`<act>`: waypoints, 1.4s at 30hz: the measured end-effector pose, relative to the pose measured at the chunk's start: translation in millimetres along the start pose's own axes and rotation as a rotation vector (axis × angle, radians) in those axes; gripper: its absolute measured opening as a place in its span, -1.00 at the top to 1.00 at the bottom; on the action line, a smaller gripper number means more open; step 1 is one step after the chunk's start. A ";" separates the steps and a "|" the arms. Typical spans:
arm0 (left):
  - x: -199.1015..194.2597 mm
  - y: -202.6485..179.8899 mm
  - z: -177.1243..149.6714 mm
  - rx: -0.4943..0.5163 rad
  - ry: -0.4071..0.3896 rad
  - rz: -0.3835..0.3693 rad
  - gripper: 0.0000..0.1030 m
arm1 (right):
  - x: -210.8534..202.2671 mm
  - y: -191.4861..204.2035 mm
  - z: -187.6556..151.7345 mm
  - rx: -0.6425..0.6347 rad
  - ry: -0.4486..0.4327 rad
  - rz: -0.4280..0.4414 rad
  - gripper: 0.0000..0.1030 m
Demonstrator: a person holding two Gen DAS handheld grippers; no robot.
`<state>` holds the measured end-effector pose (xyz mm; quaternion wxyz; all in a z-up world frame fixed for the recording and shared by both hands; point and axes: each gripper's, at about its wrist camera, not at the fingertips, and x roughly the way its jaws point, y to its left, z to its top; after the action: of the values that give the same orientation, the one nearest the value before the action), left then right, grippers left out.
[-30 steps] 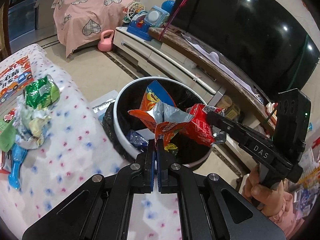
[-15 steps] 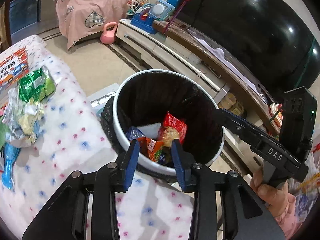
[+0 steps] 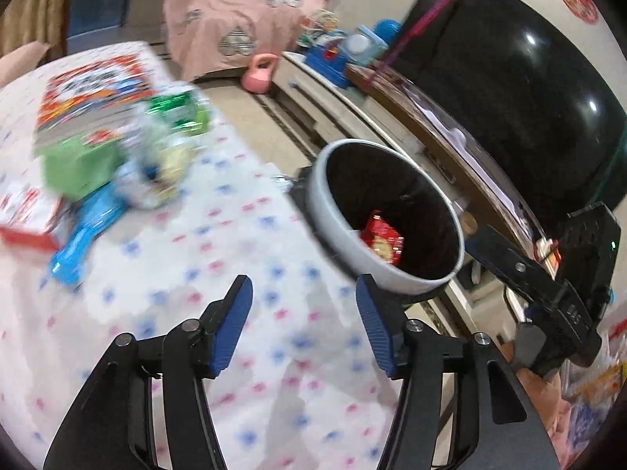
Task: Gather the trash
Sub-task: 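Move both open tools back toward the milk carton and tissues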
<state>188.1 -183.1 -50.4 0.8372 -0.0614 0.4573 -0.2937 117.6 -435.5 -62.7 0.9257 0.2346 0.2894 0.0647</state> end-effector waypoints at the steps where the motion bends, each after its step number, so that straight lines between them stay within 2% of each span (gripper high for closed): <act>1: -5.3 9.2 -3.5 -0.024 -0.007 0.005 -0.10 | -0.1 4.8 -2.4 0.000 -0.002 0.006 -0.88; 5: -19.2 32.5 -14.2 -0.074 -0.024 0.036 -0.12 | 2.8 20.6 -9.5 -0.004 0.004 0.031 -0.91; 8: -31.3 49.2 -22.5 -0.114 -0.041 0.062 -0.23 | 4.9 32.9 -15.4 -0.017 0.010 0.048 -0.94; 15: -54.4 83.7 -37.7 -0.177 -0.078 0.110 -0.26 | 19.1 66.2 -27.1 -0.059 0.049 0.094 -0.96; 21: -66.0 110.4 -43.7 -0.229 -0.095 0.141 -0.32 | 33.1 92.3 -36.7 -0.096 0.081 0.120 -0.96; 25: -68.2 122.7 -44.3 -0.250 -0.104 0.164 -0.48 | 44.0 105.9 -40.6 -0.119 0.108 0.136 -0.96; 30: -67.0 138.8 -41.0 -0.273 -0.103 0.195 -0.52 | 55.9 118.6 -41.3 -0.150 0.131 0.150 -0.96; 35: -63.6 153.3 -31.8 -0.275 -0.106 0.234 -0.58 | 71.3 126.1 -35.7 -0.153 0.141 0.163 -0.96; 37: -60.1 155.7 -25.0 -0.242 -0.112 0.240 -0.66 | 77.3 128.6 -33.4 -0.156 0.142 0.166 -0.95; 39: -56.5 155.8 -18.5 -0.211 -0.115 0.285 -0.67 | 85.1 131.9 -29.8 -0.156 0.143 0.165 -0.95; 42: -49.6 160.6 -7.1 -0.190 -0.113 0.303 -0.67 | 97.7 135.3 -24.1 -0.155 0.151 0.168 -0.95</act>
<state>232.1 -23.1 -77.9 0.8867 -0.0870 0.4391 -0.1159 186.7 -281.7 -65.7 0.9080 0.1804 0.3317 0.1817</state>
